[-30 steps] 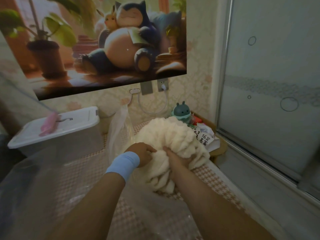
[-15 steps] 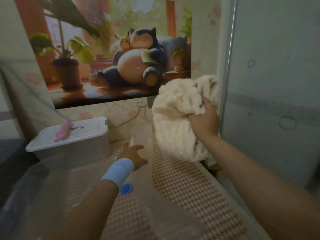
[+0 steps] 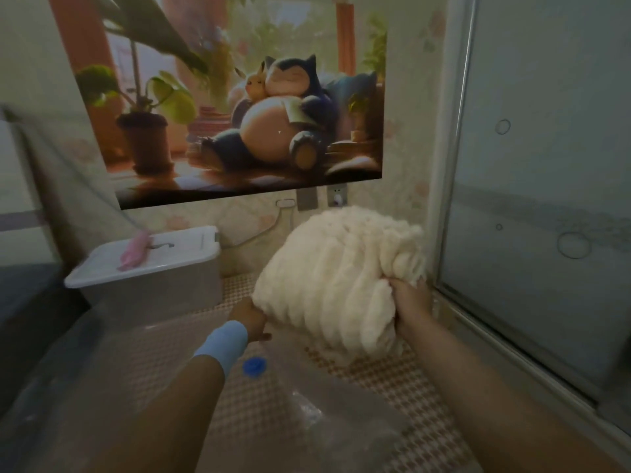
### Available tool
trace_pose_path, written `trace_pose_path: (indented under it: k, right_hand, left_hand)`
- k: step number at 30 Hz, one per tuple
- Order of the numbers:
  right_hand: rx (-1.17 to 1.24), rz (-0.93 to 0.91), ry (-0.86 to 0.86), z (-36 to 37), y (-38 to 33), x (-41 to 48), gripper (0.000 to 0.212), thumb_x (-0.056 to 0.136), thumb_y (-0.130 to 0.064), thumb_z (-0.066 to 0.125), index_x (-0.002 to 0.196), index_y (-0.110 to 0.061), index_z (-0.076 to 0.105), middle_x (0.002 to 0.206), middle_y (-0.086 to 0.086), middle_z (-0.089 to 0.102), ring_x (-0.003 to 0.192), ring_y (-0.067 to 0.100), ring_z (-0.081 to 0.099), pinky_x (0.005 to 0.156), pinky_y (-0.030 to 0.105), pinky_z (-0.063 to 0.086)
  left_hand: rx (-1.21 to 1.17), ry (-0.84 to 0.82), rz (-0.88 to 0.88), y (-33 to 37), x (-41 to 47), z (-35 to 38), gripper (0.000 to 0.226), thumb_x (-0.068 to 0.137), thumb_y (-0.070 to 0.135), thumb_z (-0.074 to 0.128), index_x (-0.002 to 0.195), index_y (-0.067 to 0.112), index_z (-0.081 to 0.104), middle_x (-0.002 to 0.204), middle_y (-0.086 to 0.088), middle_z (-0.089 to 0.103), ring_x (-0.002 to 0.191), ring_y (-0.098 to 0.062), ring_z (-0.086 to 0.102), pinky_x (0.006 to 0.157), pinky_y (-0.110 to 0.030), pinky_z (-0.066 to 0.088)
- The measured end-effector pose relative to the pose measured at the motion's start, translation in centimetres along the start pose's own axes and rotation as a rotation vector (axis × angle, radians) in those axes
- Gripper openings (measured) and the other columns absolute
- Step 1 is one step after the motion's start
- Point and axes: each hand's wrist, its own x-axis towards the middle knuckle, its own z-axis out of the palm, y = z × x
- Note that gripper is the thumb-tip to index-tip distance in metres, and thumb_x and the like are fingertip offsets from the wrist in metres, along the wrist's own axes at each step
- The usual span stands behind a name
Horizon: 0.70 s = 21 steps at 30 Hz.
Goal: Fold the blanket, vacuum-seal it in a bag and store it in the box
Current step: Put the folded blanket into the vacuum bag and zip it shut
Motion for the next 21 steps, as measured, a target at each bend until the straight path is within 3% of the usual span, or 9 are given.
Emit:
trace_pose_path:
  k: [3, 5, 7, 8, 10, 12, 14, 17, 21]
  right_hand:
    - [-0.236, 0.017, -0.05, -1.2, 4.1, -0.1, 0.038, 0.077, -0.031, 0.076, 0.112, -0.034, 0.063, 0.119, 0.001, 0.068, 0.103, 0.024, 0.064, 0.096, 0.044, 0.054]
    - [-0.515, -0.005, -0.212, -1.5, 5.2, 0.1, 0.066, 0.068, -0.047, 0.07, 0.13, -0.026, 0.059, 0.134, 0.006, 0.062, 0.121, 0.029, 0.058, 0.103, 0.04, 0.046]
    - [-0.805, 0.006, -0.323, -1.2, 4.9, 0.7, 0.108, 0.06, -0.067, 0.061, 0.151, -0.016, 0.035, 0.154, 0.011, 0.041, 0.141, 0.032, 0.039, 0.111, 0.037, 0.037]
    - [-0.946, 0.012, -0.265, -0.8, 4.2, 1.1, 0.122, 0.061, -0.071, 0.062, 0.158, -0.015, 0.012, 0.162, 0.014, 0.023, 0.148, 0.036, 0.024, 0.116, 0.043, 0.029]
    - [-1.263, -0.228, -0.055, 0.1, 2.3, 1.3, 0.124, 0.071, -0.057, 0.069, 0.155, -0.026, -0.016, 0.164, 0.015, -0.005, 0.151, 0.039, -0.001, 0.118, 0.058, 0.014]
    - [-1.429, -0.596, -0.168, 2.0, 0.4, 0.5, 0.108, 0.079, -0.028, 0.068, 0.156, -0.035, -0.008, 0.164, 0.012, -0.007, 0.151, 0.036, -0.004, 0.118, 0.059, 0.01]
    - [-1.432, -0.723, -0.551, 4.7, -0.6, -1.1, 0.083, 0.086, -0.019, 0.057, 0.156, -0.037, 0.015, 0.165, 0.003, 0.008, 0.152, 0.028, 0.006, 0.122, 0.052, 0.012]
    - [-1.575, -0.638, -0.867, 7.7, 1.5, -3.4, 0.061, 0.095, -0.037, 0.048, 0.154, -0.034, 0.03, 0.166, 0.001, 0.01, 0.153, 0.028, -0.002, 0.12, 0.057, -0.004]
    - [-1.864, -0.762, -0.838, 9.1, 4.6, -4.5, 0.092, 0.086, -0.071, 0.048, 0.159, -0.031, 0.008, 0.166, 0.01, -0.006, 0.15, 0.038, -0.016, 0.11, 0.071, -0.013]
  left_hand:
    - [0.279, 0.086, 0.041, -0.6, 1.2, -0.9, 0.06, 0.091, 0.003, 0.046, 0.145, 0.029, 0.037, 0.153, -0.008, 0.032, 0.133, -0.035, 0.04, 0.108, -0.043, 0.039]
    - [0.511, 0.062, 0.118, -0.4, 0.9, -0.3, 0.063, 0.091, 0.008, 0.047, 0.149, 0.026, 0.03, 0.157, -0.005, 0.025, 0.14, -0.03, 0.031, 0.114, -0.039, 0.029]
    - [0.663, 0.013, 0.164, 0.1, 0.5, 1.0, 0.062, 0.093, 0.014, 0.046, 0.151, 0.023, 0.025, 0.158, -0.002, 0.02, 0.143, -0.027, 0.025, 0.116, -0.037, 0.024]
    - [0.717, 0.002, 0.185, 0.6, 0.2, 1.7, 0.06, 0.095, 0.017, 0.045, 0.151, 0.022, 0.024, 0.158, -0.002, 0.02, 0.144, -0.026, 0.024, 0.116, -0.037, 0.023]
    - [0.806, -0.016, 0.254, 1.3, 0.0, 2.8, 0.057, 0.097, 0.02, 0.042, 0.151, 0.02, 0.023, 0.159, -0.003, 0.019, 0.144, -0.025, 0.022, 0.116, -0.036, 0.021]
    - [0.841, -0.037, 0.297, 1.8, 0.3, 3.2, 0.058, 0.097, 0.022, 0.044, 0.151, 0.018, 0.024, 0.158, -0.005, 0.021, 0.144, -0.024, 0.024, 0.115, -0.034, 0.021]
    - [0.879, -0.059, 0.322, 2.2, 0.5, 3.3, 0.055, 0.098, 0.021, 0.044, 0.15, 0.017, 0.027, 0.156, -0.007, 0.027, 0.141, -0.026, 0.029, 0.113, -0.034, 0.024]
    - [0.909, -0.092, 0.303, 1.7, 1.1, 2.7, 0.05, 0.1, 0.021, 0.04, 0.149, 0.015, 0.03, 0.155, -0.008, 0.029, 0.14, -0.027, 0.031, 0.112, -0.033, 0.024]
    - [0.767, 0.033, 0.242, 1.6, 2.4, -0.3, 0.049, 0.097, 0.012, 0.045, 0.145, 0.02, 0.04, 0.15, -0.007, 0.035, 0.134, -0.03, 0.038, 0.109, -0.032, 0.029]
